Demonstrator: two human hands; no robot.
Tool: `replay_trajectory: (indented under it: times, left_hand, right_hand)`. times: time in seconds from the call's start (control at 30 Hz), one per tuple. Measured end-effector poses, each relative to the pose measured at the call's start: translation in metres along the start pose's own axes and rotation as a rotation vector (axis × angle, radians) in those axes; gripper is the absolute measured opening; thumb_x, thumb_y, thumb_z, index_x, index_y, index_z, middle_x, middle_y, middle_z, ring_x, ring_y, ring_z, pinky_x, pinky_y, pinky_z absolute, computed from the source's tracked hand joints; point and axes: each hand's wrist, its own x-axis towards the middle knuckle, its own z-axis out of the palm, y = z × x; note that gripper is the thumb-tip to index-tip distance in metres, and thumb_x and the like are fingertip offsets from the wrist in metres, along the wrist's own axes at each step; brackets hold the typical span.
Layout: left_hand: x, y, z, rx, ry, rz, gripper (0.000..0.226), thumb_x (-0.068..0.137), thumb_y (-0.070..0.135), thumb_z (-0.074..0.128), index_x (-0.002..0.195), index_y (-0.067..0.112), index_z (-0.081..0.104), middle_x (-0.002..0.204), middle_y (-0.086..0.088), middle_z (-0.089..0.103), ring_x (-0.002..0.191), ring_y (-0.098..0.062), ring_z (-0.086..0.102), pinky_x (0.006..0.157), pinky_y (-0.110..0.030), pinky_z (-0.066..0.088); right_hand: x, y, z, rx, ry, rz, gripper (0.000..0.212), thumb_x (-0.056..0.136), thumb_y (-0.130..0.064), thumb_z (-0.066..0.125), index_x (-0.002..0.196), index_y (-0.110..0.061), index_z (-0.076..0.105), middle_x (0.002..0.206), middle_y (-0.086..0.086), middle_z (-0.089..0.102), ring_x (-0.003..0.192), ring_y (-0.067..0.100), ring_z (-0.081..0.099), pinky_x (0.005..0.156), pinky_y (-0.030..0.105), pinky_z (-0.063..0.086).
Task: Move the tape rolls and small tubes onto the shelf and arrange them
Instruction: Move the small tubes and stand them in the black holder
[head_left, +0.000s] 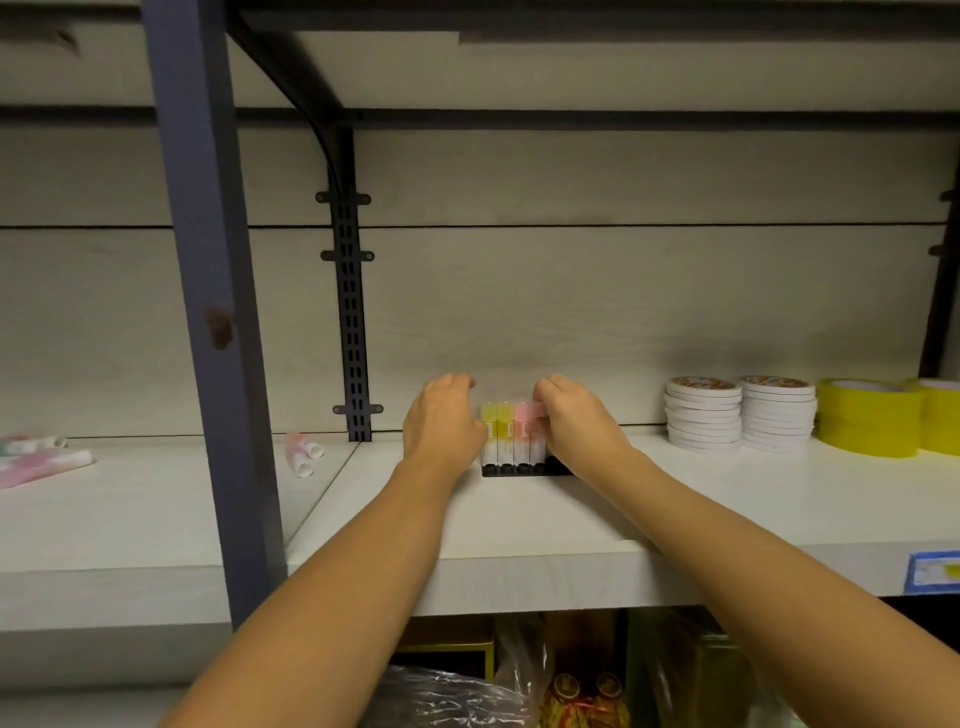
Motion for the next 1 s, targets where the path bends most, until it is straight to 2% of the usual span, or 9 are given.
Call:
replay_trajectory:
  times: [0.13, 0.27, 0.37, 0.53, 0.6, 0.67, 0.8, 1.0]
  left_hand:
    - [-0.005, 0.006, -0.004, 0.011, -0.038, -0.019, 0.050, 0.088, 0.009, 0.061, 0.138, 0.015, 0.053, 0.132, -0.003, 0.058, 0.124, -0.024, 0.051, 0.097, -0.041, 0.051]
    - [-0.016, 0.013, -0.028, 0.103, -0.101, -0.018, 0.050, 0.090, 0.013, 0.058, 0.139, 0.013, 0.051, 0.137, -0.004, 0.055, 0.124, -0.026, 0.052, 0.097, -0.042, 0.051]
    - [-0.030, 0.019, -0.049, 0.162, -0.172, -0.012, 0.045, 0.091, 0.012, 0.053, 0.136, 0.011, 0.054, 0.135, -0.006, 0.057, 0.120, -0.028, 0.055, 0.094, -0.040, 0.051]
    - [-0.056, 0.029, -0.075, 0.239, -0.239, -0.012, 0.039, 0.089, 0.013, 0.048, 0.127, 0.015, 0.060, 0.131, -0.006, 0.059, 0.117, -0.028, 0.057, 0.095, -0.040, 0.050]
    - [-0.069, 0.034, -0.085, 0.257, -0.251, -0.039, 0.038, 0.090, 0.014, 0.049, 0.126, 0.017, 0.061, 0.129, -0.006, 0.059, 0.115, -0.028, 0.058, 0.093, -0.040, 0.051]
    - [-0.083, 0.039, -0.093, 0.271, -0.260, -0.079, 0.036, 0.091, 0.016, 0.048, 0.124, 0.017, 0.062, 0.124, -0.005, 0.060, 0.110, -0.028, 0.059, 0.092, -0.039, 0.052]
    - [-0.112, 0.043, -0.112, 0.295, -0.240, -0.135, 0.028, 0.090, 0.019, 0.050, 0.115, 0.021, 0.064, 0.114, -0.003, 0.063, 0.098, -0.025, 0.061, 0.092, -0.047, 0.053]
    - [-0.157, 0.039, -0.155, 0.358, -0.273, -0.216, 0.020, 0.092, 0.017, 0.056, 0.105, 0.011, 0.069, 0.102, -0.010, 0.068, 0.089, -0.026, 0.066, 0.086, -0.045, 0.059]
  right_hand:
    - [-0.005, -0.006, -0.012, -0.065, -0.068, -0.026, 0.018, 0.083, 0.008, 0.054, 0.097, -0.003, 0.056, 0.097, 0.012, 0.053, 0.086, 0.032, 0.051, 0.063, 0.034, 0.031]
    - [-0.011, -0.014, -0.032, -0.180, -0.211, 0.003, 0.035, 0.083, 0.008, 0.055, 0.114, -0.008, 0.050, 0.112, 0.008, 0.047, 0.096, 0.029, 0.051, 0.066, 0.036, 0.041]
    - [-0.017, -0.018, -0.052, -0.202, -0.215, 0.041, 0.037, 0.081, 0.008, 0.056, 0.113, -0.007, 0.048, 0.113, 0.011, 0.047, 0.096, 0.032, 0.052, 0.068, 0.037, 0.043]
    - [-0.033, -0.017, -0.079, -0.182, -0.367, -0.010, 0.026, 0.083, -0.011, 0.064, 0.109, -0.009, 0.057, 0.108, 0.010, 0.058, 0.098, 0.032, 0.060, 0.072, 0.036, 0.049]
    - [-0.040, -0.016, -0.087, -0.139, -0.397, -0.023, 0.024, 0.082, -0.014, 0.064, 0.105, -0.011, 0.059, 0.106, 0.009, 0.061, 0.095, 0.031, 0.061, 0.074, 0.039, 0.054]
    - [-0.047, -0.018, -0.095, -0.102, -0.415, -0.039, 0.028, 0.082, -0.015, 0.062, 0.110, -0.013, 0.060, 0.106, 0.009, 0.062, 0.092, 0.029, 0.061, 0.076, 0.040, 0.057]
    - [-0.056, -0.027, -0.105, -0.062, -0.427, -0.107, 0.030, 0.084, -0.017, 0.063, 0.113, -0.014, 0.061, 0.102, 0.007, 0.064, 0.086, 0.026, 0.063, 0.076, 0.042, 0.059]
    - [-0.061, -0.064, -0.115, -0.002, -0.425, -0.252, 0.032, 0.084, -0.017, 0.060, 0.116, -0.016, 0.061, 0.108, 0.008, 0.063, 0.098, 0.028, 0.059, 0.079, 0.040, 0.056]
